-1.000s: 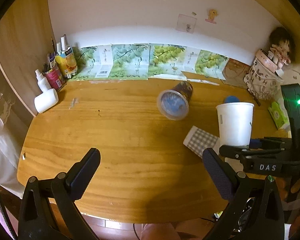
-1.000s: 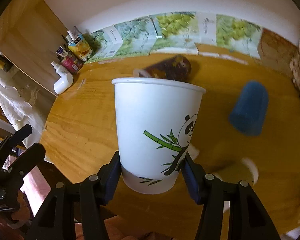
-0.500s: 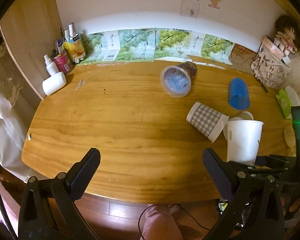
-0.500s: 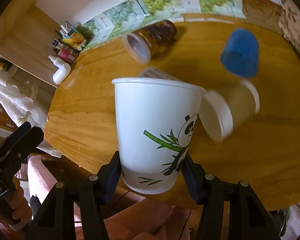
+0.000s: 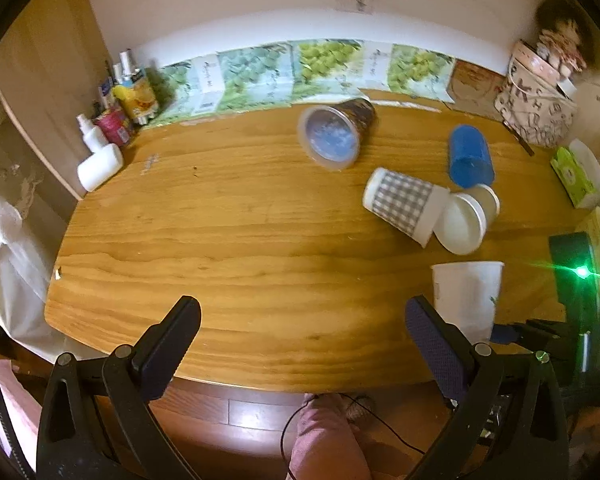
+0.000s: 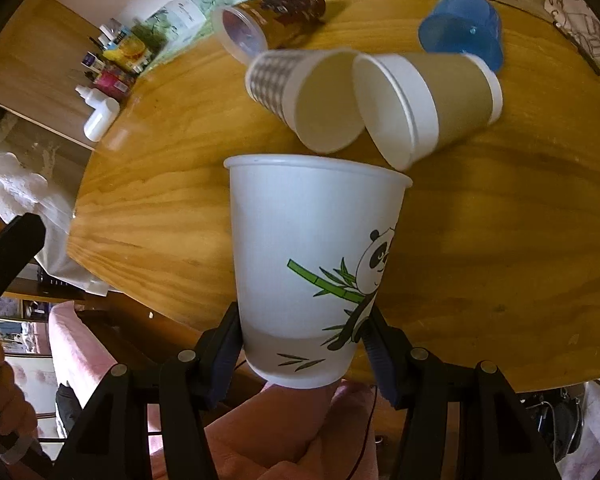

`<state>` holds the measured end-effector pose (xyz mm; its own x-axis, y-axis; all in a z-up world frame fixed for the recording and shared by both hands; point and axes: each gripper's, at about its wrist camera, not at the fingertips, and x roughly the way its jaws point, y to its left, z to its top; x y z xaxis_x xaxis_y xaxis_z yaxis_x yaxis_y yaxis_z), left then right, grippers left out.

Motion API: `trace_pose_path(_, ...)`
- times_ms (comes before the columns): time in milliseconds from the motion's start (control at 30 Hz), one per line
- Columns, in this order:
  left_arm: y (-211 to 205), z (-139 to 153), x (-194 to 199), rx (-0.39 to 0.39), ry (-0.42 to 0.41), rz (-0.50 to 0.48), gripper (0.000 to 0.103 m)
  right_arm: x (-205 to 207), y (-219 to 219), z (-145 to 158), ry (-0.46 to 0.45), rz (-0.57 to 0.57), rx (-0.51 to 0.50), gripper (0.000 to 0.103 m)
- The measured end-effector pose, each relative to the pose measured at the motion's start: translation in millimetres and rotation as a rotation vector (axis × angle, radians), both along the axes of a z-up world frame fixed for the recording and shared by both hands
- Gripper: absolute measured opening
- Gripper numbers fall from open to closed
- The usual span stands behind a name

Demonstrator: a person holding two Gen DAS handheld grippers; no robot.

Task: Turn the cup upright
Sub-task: 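Lift the upright white panda cup with the right gripper toward the left tool, then close the left gripper on the white cup while the right gripper holds it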

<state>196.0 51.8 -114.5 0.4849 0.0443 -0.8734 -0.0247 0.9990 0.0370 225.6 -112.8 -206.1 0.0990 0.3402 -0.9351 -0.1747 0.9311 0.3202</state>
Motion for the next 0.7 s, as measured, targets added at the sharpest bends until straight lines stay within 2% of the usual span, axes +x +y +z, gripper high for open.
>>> trace_pose_path(300,-22.3,-13.2,9.8,0.009,0.064,-0.038,0.102,0.4,-4.6,-9.8,0.018,0.001,0.013,0.058)
trace_pose_path(433,-29.1,-21.8,16.0,-0.021,0.106,-0.062,0.102,-1.1,-6.2,-11.4,0.010,0.006,0.005,0.058)
trace_pose_path(700,-46.2,-33.6,30.0,-0.059,0.175,-0.106,0.102,-3.3,-15.9,-15.3,0.023,-0.018,0.066,0.059)
